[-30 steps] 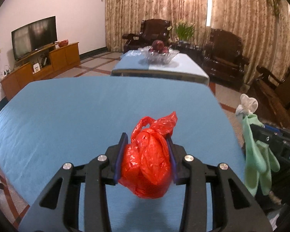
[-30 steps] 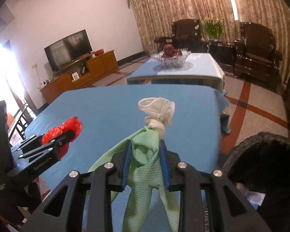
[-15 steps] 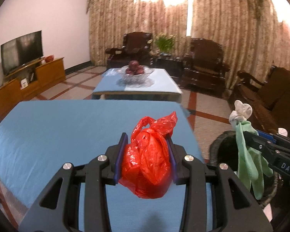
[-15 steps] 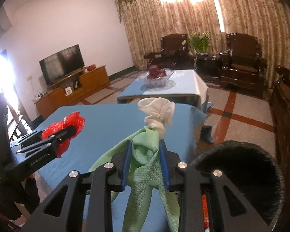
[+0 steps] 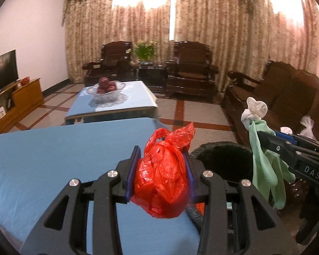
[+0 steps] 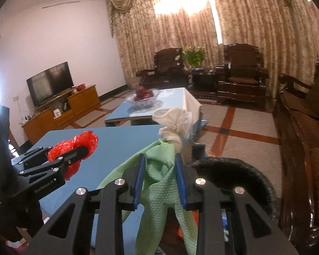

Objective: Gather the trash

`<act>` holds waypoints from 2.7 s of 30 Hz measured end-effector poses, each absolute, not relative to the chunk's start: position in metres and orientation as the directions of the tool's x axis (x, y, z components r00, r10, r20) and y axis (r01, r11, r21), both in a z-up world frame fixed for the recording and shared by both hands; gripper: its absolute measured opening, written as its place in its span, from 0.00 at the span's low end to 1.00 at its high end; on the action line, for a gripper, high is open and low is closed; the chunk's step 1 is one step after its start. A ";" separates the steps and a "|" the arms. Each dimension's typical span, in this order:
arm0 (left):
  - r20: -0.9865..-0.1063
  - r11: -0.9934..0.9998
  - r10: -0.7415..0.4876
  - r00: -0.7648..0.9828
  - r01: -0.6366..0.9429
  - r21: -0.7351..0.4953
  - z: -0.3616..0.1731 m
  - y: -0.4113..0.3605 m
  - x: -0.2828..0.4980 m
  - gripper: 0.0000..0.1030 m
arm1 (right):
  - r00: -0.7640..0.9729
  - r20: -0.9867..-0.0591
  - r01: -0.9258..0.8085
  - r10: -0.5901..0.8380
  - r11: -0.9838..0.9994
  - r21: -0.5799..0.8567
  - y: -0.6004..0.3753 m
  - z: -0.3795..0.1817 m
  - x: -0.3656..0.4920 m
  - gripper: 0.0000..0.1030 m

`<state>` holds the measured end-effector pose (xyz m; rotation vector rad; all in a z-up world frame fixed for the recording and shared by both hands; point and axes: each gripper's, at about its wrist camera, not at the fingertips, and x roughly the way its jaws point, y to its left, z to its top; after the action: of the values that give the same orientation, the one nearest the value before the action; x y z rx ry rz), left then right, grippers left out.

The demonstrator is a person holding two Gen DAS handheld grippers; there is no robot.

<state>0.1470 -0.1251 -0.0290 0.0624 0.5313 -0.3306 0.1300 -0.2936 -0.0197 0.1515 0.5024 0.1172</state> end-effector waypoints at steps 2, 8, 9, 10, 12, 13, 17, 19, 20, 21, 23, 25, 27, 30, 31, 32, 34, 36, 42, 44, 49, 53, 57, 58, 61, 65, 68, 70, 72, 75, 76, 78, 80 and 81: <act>-0.507 0.938 -0.310 0.805 0.346 -0.024 -0.029 -0.135 0.149 0.35 | 0.872 -0.474 -0.047 0.122 0.985 0.166 -0.304 -0.022 0.125 0.27; -0.502 0.909 -0.373 0.780 0.417 -0.028 -0.030 -0.177 0.158 0.35 | 0.873 -0.485 0.026 0.052 0.988 0.153 -0.330 -0.025 0.119 0.27; -0.501 0.904 -0.382 0.777 0.426 -0.029 -0.031 -0.182 0.158 0.35 | 0.873 -0.486 0.037 0.041 0.988 0.150 -0.334 -0.026 0.120 0.27; -0.501 0.898 -0.395 0.770 0.439 -0.032 -0.032 -0.189 0.160 0.35 | 0.872 -0.489 0.052 0.026 0.988 0.145 -0.340 -0.027 0.118 0.27; -0.503 0.886 -0.418 0.756 0.462 -0.042 -0.035 -0.203 0.163 0.35 | 0.870 -0.493 0.073 0.006 0.987 0.141 -0.349 -0.029 0.118 0.27; -0.503 0.879 -0.431 0.749 0.474 -0.048 -0.036 -0.208 0.164 0.35 | 0.867 -0.498 0.085 -0.005 0.987 0.138 -0.355 -0.031 0.118 0.27; -0.510 0.852 -0.476 0.717 0.520 -0.064 -0.046 -0.234 0.169 0.35 | 0.853 -0.520 0.127 -0.050 0.985 0.114 -0.371 -0.042 0.120 0.27; -0.519 0.839 -0.494 0.698 0.540 -0.073 -0.054 -0.247 0.174 0.35 | 0.843 -0.534 0.146 -0.067 0.984 0.107 -0.377 -0.050 0.122 0.27; -0.521 0.835 -0.498 0.693 0.545 -0.073 -0.058 -0.252 0.177 0.35 | 0.836 -0.543 0.156 -0.071 0.982 0.111 -0.382 -0.055 0.124 0.27; -0.524 0.831 -0.501 0.688 0.551 -0.072 -0.063 -0.258 0.179 0.35 | 0.831 -0.552 0.164 -0.075 0.980 0.114 -0.385 -0.060 0.126 0.27; -0.530 0.828 -0.502 0.683 0.557 -0.068 -0.073 -0.267 0.182 0.35 | 0.818 -0.569 0.180 -0.085 0.977 0.113 -0.393 -0.070 0.131 0.27; -0.543 0.827 -0.499 0.676 0.558 -0.066 -0.084 -0.274 0.188 0.35 | 0.805 -0.586 0.195 -0.097 0.975 0.106 -0.401 -0.081 0.137 0.27; -0.555 0.828 -0.496 0.667 0.556 -0.071 -0.094 -0.280 0.196 0.35 | 0.794 -0.599 0.204 -0.105 0.974 0.101 -0.406 -0.090 0.143 0.27; -0.571 0.825 -0.494 0.656 0.561 -0.069 -0.106 -0.288 0.205 0.35 | 0.775 -0.622 0.216 -0.107 0.971 0.102 -0.415 -0.105 0.152 0.29; -0.576 0.822 -0.495 0.651 0.566 -0.066 -0.110 -0.292 0.208 0.36 | 0.769 -0.631 0.220 -0.106 0.970 0.105 -0.418 -0.109 0.156 0.30; -0.582 0.817 -0.500 0.641 0.573 -0.071 -0.113 -0.292 0.210 0.37 | 0.766 -0.633 0.227 -0.111 0.968 0.104 -0.420 -0.111 0.158 0.33; -0.596 0.820 -0.494 0.633 0.567 -0.077 -0.121 -0.296 0.216 0.46 | 0.758 -0.640 0.247 -0.124 0.963 0.106 -0.426 -0.117 0.162 0.43; -0.604 0.819 -0.496 0.624 0.568 -0.087 -0.124 -0.299 0.221 0.52 | 0.757 -0.640 0.262 -0.132 0.959 0.112 -0.431 -0.119 0.163 0.52; -0.598 0.829 -0.486 0.637 0.554 -0.084 -0.120 -0.292 0.226 0.71 | 0.774 -0.612 0.282 -0.164 0.954 0.101 -0.433 -0.110 0.156 0.86; -0.597 0.832 -0.486 0.639 0.547 -0.091 -0.117 -0.287 0.227 0.77 | 0.780 -0.605 0.280 -0.158 0.954 0.111 -0.431 -0.105 0.153 0.94; -0.594 0.841 -0.475 0.649 0.533 -0.090 -0.106 -0.268 0.222 0.88 | 0.796 -0.590 0.271 -0.136 0.952 0.145 -0.423 -0.091 0.141 0.94; -0.591 0.847 -0.461 0.662 0.528 -0.070 -0.096 -0.245 0.213 0.90 | 0.814 -0.567 0.247 -0.127 0.959 0.140 -0.410 -0.074 0.133 0.94; -0.585 0.869 -0.428 0.689 0.491 -0.057 -0.083 -0.218 0.203 0.91 | 0.837 -0.537 0.209 -0.103 0.968 0.139 -0.395 -0.055 0.126 0.94; -0.584 0.876 -0.418 0.697 0.480 -0.054 -0.079 -0.212 0.201 0.92 | 0.842 -0.530 0.196 -0.096 0.971 0.136 -0.390 -0.049 0.125 0.94; -0.574 0.893 -0.391 0.719 0.448 -0.046 -0.068 -0.193 0.195 0.92 | 0.856 -0.512 0.163 -0.071 0.977 0.135 -0.374 -0.035 0.121 0.94; -0.564 0.915 -0.347 0.749 0.402 -0.029 -0.053 -0.173 0.184 0.92 | 0.868 -0.495 0.126 -0.036 0.981 0.150 -0.357 -0.019 0.115 0.94; -0.545 0.924 -0.330 0.771 0.382 -0.020 -0.039 -0.162 0.174 0.92 | 0.871 -0.489 0.119 -0.035 0.983 0.141 -0.346 -0.008 0.110 0.94; -0.531 0.929 -0.319 0.785 0.369 -0.012 -0.031 -0.154 0.166 0.92 | 0.872 -0.487 0.114 -0.036 0.985 0.132 -0.341 -0.002 0.107 0.94; -0.523 0.933 -0.313 0.793 0.360 -0.013 -0.023 -0.148 0.160 0.93 | 0.874 -0.484 0.111 -0.039 0.986 0.121 -0.335 0.005 0.105 0.94; -0.509 0.936 -0.311 0.803 0.351 -0.019 -0.012 -0.142 0.152 0.93 | 0.877 -0.479 0.104 -0.036 0.988 0.116 -0.329 0.012 0.102 0.94; -0.502 0.938 -0.309 0.808 0.346 -0.019 -0.008 -0.140 0.150 0.93 | 0.879 -0.476 0.101 -0.036 0.988 0.113 -0.327 0.015 0.101 0.94; -0.488 0.940 -0.308 0.817 0.341 -0.023 0.000 -0.136 0.146 0.93 | 0.879 -0.475 0.100 -0.036 0.989 0.110 -0.325 0.018 0.101 0.94; -0.479 0.941 -0.308 0.822 0.338 -0.025 0.005 -0.133 0.143 0.93 | 0.882 -0.471 0.097 -0.033 0.989 0.113 -0.324 0.021 0.100 0.94; -0.473 0.942 -0.307 0.826 0.335 -0.027 0.008 -0.131 0.141 0.93 | 0.883 -0.468 0.096 -0.032 0.989 0.113 -0.323 0.022 0.100 0.94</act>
<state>0.1406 -0.1315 0.0082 0.0583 0.4927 -0.3414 0.0998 -0.3228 0.0224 0.1348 0.4840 -0.0670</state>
